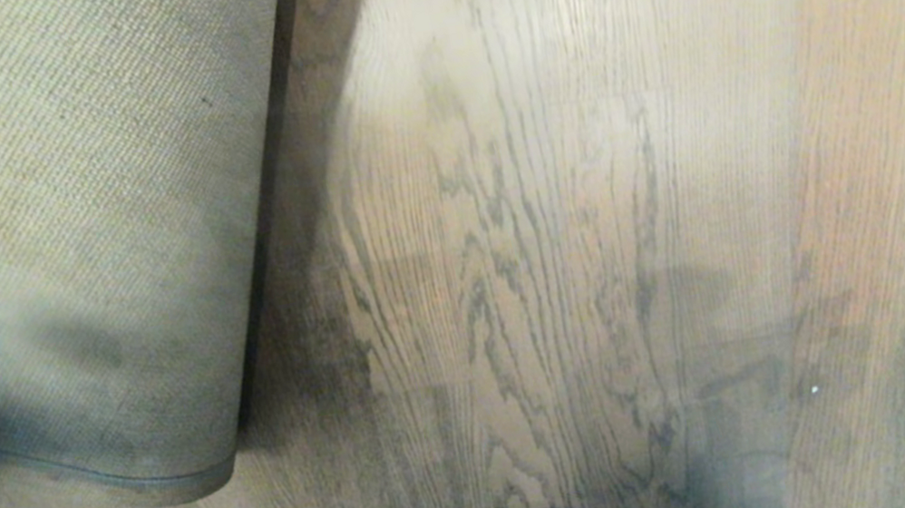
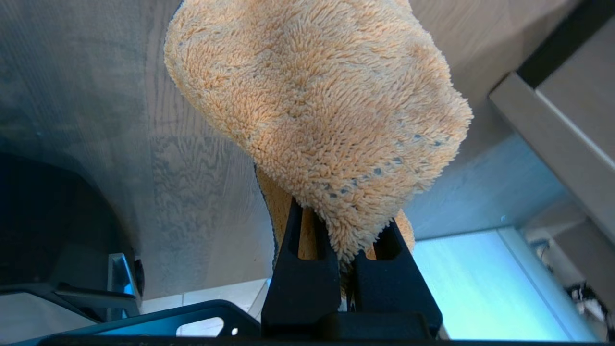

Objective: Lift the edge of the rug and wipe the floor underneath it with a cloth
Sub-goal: Lay down the carpet

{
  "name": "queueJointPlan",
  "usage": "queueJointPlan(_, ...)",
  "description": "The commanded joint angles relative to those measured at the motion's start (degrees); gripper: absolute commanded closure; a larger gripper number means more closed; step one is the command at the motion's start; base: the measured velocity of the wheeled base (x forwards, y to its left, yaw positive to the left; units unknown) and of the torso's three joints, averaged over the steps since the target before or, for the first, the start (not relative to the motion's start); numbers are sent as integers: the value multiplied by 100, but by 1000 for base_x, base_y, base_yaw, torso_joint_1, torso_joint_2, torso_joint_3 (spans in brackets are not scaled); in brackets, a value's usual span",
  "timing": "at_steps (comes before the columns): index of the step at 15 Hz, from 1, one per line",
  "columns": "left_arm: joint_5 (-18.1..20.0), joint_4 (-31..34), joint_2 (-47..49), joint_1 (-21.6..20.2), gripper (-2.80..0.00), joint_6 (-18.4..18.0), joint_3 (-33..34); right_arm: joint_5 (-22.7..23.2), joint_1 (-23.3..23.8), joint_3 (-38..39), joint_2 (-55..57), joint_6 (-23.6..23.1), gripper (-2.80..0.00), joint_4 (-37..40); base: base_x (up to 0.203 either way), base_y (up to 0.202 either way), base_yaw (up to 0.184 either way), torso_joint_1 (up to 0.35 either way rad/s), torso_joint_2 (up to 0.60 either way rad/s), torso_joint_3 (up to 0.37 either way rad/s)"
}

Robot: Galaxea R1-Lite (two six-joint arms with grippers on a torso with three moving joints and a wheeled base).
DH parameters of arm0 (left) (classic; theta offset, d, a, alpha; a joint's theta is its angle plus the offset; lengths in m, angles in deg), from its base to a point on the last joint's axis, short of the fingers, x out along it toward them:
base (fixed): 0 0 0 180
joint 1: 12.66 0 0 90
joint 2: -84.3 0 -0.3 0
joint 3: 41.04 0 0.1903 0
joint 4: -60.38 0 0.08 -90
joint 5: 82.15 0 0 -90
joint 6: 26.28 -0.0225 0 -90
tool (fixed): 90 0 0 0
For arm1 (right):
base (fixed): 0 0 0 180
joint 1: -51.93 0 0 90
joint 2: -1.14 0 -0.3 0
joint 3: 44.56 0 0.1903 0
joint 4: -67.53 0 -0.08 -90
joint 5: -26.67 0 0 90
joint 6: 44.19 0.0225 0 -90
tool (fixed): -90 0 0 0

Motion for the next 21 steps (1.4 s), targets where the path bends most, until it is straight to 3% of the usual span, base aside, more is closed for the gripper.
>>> queueJointPlan(1, -34, 13, 18, 0, 0, -8, 1, 215, 309, 16, 136, 21, 0, -8, 0, 0, 0, 0, 0, 0)
queueJointPlan(4, -32, 13, 18, 0, 0, -8, 1, 648, 333, 73, -77, 25, 0, -52, 0, 0, 0, 0, 0, 0)
queueJointPlan(10, -37, 13, 10, 0, 0, -8, -8, 2483, 221, 623, -660, 67, 0, -918, 0, 0, 0, 0, 0, 0)
queueJointPlan(13, -37, 13, 18, 0, 0, -8, -1, 2577, 107, 671, -1195, 379, 0, -822, 0, 0, 0, 0, 0, 0)
queueJointPlan(16, -31, 13, 18, 6, 0, -11, -8, 2401, 94, 675, -1689, 1200, 0, -783, 0, 0, 0, 0, 0, 0)
queueJointPlan(21, -37, 30, 10, 0, 0, -8, 28, 2377, 94, 686, -1689, 1244, 0, -802, 0, 0, 0, 0, 0, 0)
